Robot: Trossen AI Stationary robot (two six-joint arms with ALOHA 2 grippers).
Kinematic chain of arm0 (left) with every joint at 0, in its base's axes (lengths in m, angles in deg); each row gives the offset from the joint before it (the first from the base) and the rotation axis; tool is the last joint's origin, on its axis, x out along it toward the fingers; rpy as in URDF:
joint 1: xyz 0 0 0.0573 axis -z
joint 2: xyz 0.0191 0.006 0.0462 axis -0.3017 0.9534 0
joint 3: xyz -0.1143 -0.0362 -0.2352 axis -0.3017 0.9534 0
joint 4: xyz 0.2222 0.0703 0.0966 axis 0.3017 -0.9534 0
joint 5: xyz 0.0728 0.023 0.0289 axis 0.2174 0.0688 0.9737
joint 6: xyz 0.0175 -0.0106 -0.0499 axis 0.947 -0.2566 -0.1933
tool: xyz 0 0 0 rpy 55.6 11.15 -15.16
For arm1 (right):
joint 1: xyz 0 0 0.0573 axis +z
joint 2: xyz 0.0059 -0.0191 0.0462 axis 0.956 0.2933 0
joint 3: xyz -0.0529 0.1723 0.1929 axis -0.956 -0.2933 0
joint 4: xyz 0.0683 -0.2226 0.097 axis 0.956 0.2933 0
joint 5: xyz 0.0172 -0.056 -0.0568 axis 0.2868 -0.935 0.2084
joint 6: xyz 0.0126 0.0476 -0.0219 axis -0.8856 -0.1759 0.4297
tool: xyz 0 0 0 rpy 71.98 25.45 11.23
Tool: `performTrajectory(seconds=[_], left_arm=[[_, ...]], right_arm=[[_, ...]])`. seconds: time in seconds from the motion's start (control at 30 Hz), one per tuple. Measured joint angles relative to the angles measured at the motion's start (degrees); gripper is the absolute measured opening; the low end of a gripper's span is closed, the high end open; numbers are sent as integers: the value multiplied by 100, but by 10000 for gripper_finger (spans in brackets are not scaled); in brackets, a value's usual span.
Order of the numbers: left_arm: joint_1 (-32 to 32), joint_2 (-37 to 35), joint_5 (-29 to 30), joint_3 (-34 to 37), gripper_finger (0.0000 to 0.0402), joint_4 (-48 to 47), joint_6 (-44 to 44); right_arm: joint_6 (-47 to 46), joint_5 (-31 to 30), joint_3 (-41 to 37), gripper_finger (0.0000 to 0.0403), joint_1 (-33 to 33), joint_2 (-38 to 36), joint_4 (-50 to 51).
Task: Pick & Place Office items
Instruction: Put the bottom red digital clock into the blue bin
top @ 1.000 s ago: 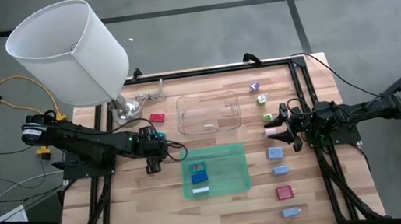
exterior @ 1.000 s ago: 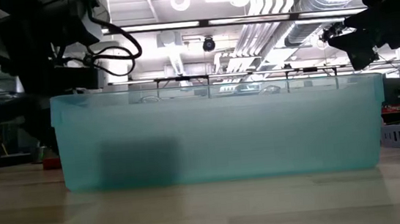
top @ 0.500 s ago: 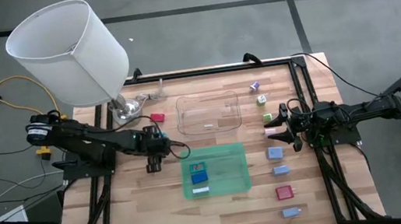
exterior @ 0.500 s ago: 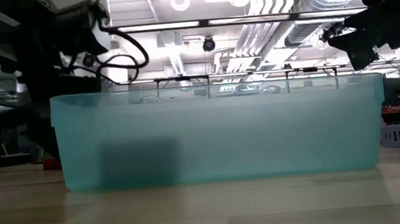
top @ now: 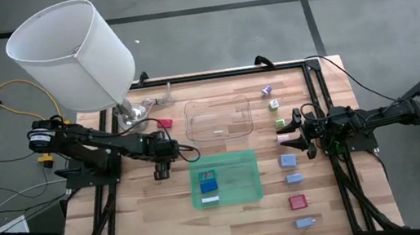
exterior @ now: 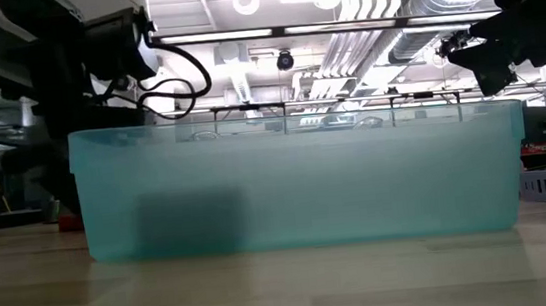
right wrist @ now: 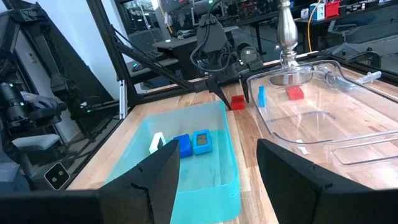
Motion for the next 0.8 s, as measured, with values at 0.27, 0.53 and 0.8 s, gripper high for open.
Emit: performTrajectory(seconds=[0.27,0.53,0.8], left_arm=[[0,4,2,2,233,30,-18],[0,7,-2,4,225,30,-46],[4,9,-44,7,171,24,-61]], right_arm=[[0,0,1,201,-2,0,0],[0,0,-1,201,0,0,-1],[0,0,1,201,-2,0,0]])
